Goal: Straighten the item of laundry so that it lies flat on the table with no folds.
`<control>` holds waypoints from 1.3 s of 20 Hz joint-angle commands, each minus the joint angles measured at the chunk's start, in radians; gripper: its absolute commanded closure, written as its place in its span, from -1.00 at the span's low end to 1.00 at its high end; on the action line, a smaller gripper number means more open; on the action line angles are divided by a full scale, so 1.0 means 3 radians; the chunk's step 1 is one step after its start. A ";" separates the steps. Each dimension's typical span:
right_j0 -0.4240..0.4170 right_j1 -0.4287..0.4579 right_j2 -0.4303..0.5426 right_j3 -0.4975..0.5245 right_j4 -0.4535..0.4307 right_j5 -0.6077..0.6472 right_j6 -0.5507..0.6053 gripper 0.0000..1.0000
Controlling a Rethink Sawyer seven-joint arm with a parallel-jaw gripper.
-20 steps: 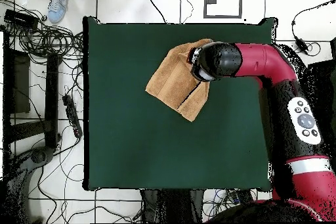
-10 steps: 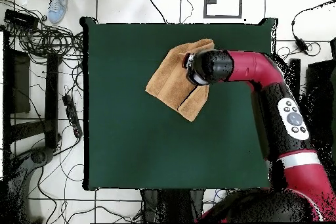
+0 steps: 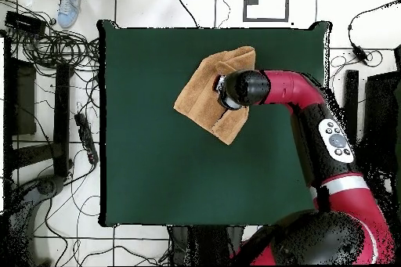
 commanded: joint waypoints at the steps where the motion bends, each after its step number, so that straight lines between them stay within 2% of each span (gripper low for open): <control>1: -0.0014 -0.0147 0.0046 0.0005 -0.0124 0.0147 -0.0963 -1.00; 10: 0.0043 -0.0652 0.0044 -0.0153 -0.0024 0.0940 -0.1247 -1.00; 14: 0.0049 -0.0745 0.0077 -0.0272 -0.0039 0.1202 -0.1361 -1.00; 17: 0.0025 -0.0700 0.0099 -0.0264 -0.0079 0.1180 -0.1361 -1.00; 26: -0.0043 -0.0438 0.0086 -0.0023 -0.0168 0.0647 -0.1099 -1.00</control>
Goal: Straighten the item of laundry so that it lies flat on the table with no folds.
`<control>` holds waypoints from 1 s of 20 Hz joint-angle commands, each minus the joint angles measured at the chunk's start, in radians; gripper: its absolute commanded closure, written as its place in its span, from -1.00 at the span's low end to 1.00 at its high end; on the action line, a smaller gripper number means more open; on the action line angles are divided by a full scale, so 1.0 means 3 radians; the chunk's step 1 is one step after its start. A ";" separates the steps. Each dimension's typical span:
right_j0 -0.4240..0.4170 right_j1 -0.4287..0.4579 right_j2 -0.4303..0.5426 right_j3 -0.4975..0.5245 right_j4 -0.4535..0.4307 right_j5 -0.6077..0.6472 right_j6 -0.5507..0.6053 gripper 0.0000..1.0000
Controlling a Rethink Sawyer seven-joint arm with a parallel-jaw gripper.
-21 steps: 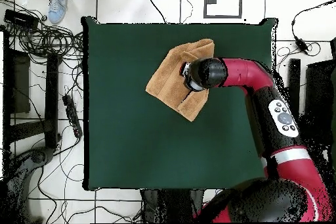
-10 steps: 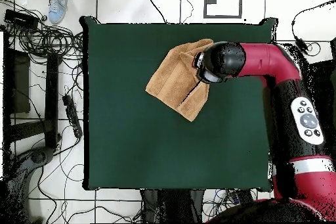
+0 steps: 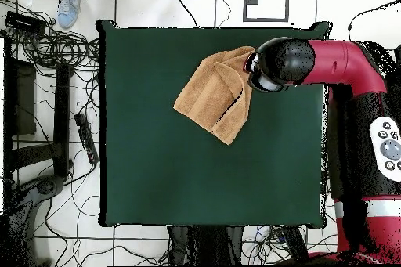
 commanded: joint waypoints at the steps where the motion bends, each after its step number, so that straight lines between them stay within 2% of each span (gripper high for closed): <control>1: 0.0016 0.0306 0.0088 0.0281 -0.0140 -0.0214 -0.1064 -1.00; 7: 0.0016 0.0419 0.0115 0.0344 -0.0090 -0.0376 -0.0902 -1.00; 16: -0.0048 0.0580 0.0250 0.0450 0.0129 -0.0397 -0.0880 -1.00; 20: -0.0038 0.0535 0.0274 0.0509 0.0223 -0.0334 -0.0832 -1.00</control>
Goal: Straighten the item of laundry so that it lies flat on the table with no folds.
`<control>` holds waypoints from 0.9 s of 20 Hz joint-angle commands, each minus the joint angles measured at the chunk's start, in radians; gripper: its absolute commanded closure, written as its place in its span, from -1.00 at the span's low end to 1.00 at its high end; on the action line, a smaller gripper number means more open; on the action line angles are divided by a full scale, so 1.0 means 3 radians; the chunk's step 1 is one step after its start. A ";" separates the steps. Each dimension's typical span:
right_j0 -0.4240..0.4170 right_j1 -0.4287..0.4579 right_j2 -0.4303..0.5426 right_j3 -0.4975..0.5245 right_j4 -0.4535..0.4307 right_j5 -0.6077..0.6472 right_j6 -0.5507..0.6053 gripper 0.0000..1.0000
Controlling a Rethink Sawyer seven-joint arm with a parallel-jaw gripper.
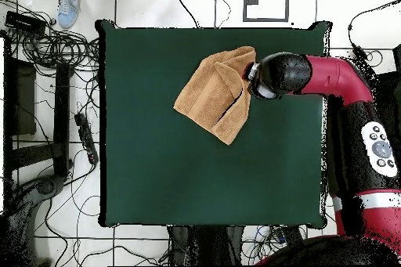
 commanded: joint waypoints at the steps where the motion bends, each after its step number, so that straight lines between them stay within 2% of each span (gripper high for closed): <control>1: 0.0091 0.0162 0.0266 0.0435 0.0167 -0.0021 -0.0817 -1.00; 11: 0.0128 0.0097 0.0264 0.0523 0.0265 -0.0014 -0.0723 -1.00; 18: 0.0112 0.0360 0.0251 0.0410 0.0147 -0.0292 -0.0829 -1.00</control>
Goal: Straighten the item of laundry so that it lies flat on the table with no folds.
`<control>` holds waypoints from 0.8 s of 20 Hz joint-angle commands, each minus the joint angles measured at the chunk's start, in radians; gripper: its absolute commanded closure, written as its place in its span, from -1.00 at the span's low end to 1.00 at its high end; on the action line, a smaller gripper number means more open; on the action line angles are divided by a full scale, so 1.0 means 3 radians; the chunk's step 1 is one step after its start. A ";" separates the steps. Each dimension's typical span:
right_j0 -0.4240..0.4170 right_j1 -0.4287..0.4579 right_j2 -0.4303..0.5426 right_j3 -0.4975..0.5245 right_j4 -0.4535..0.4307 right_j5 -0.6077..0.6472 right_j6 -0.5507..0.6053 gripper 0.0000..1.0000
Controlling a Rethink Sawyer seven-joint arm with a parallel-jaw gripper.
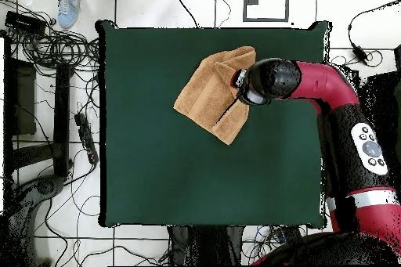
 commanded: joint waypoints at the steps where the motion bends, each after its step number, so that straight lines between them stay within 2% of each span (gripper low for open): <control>1: 0.0106 0.0334 0.0229 0.0187 -0.0044 -0.0256 -0.0871 -1.00; 16: 0.0097 0.0480 0.0134 0.0075 -0.0205 -0.0495 -0.0863 -1.00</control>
